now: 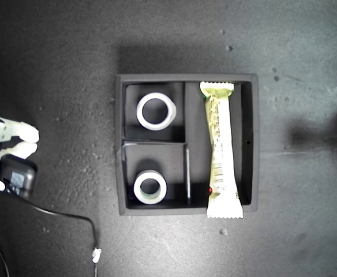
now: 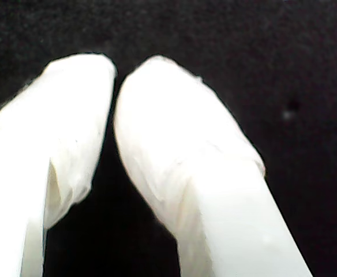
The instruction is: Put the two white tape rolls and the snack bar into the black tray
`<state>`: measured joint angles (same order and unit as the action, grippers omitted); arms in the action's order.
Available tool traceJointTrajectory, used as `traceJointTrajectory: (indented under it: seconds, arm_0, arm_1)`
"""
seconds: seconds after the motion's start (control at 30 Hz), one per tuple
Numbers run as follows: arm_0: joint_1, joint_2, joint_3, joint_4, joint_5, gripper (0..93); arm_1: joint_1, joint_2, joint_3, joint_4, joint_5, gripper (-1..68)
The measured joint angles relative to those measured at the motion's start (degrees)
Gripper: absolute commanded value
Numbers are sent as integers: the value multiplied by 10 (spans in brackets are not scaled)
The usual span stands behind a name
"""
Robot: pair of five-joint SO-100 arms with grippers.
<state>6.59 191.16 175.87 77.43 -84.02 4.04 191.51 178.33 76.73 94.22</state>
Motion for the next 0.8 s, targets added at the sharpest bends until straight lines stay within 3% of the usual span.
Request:
traceJointTrajectory:
  seconds: [0.33, 0.53, 0.8]
  arm_0:
    - [-14, 0, 5, 4, -66, 30]
    - [-14, 0, 5, 4, 68, 30]
    - [-14, 0, 5, 4, 86, 30]
  arm_1:
    - [5, 0, 0, 0, 0, 0]
    - [0, 0, 0, 0, 0, 0]
    - [-1, 0, 0, 0, 0, 0]
